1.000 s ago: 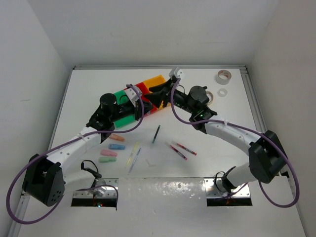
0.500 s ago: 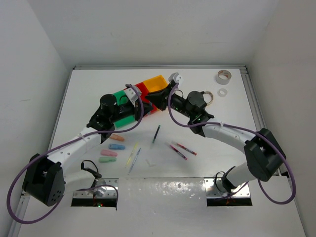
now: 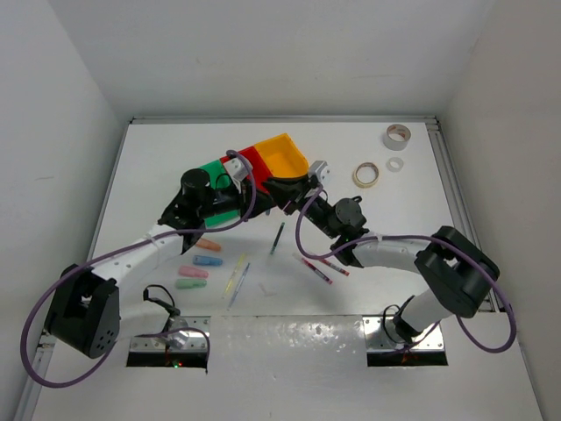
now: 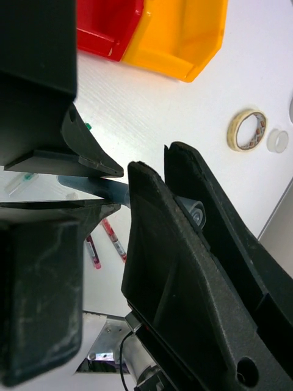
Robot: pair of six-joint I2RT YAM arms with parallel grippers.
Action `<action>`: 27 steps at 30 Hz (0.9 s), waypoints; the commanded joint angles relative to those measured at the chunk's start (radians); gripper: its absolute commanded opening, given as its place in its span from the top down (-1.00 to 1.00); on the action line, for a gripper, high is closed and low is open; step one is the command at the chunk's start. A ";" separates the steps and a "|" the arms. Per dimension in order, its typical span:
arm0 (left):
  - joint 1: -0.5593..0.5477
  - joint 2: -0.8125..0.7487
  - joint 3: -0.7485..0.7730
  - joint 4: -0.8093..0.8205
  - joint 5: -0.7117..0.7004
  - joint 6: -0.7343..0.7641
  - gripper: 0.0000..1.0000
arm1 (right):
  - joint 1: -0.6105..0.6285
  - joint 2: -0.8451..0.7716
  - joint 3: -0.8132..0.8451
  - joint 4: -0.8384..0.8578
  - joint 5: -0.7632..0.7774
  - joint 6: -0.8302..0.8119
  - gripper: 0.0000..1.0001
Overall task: Sort the stationery into containers
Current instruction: Close the pen cap on the pen.
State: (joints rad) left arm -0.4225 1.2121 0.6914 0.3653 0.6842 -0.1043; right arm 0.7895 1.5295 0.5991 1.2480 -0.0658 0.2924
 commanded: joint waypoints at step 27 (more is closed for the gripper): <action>0.077 -0.051 0.123 0.428 -0.041 -0.110 1.00 | 0.065 0.225 -0.200 -0.291 -0.012 -0.091 1.00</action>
State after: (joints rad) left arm -0.4038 1.2327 0.6914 0.3099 0.7124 -0.1326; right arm 0.8188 1.6356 0.5331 1.4399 0.0029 0.2863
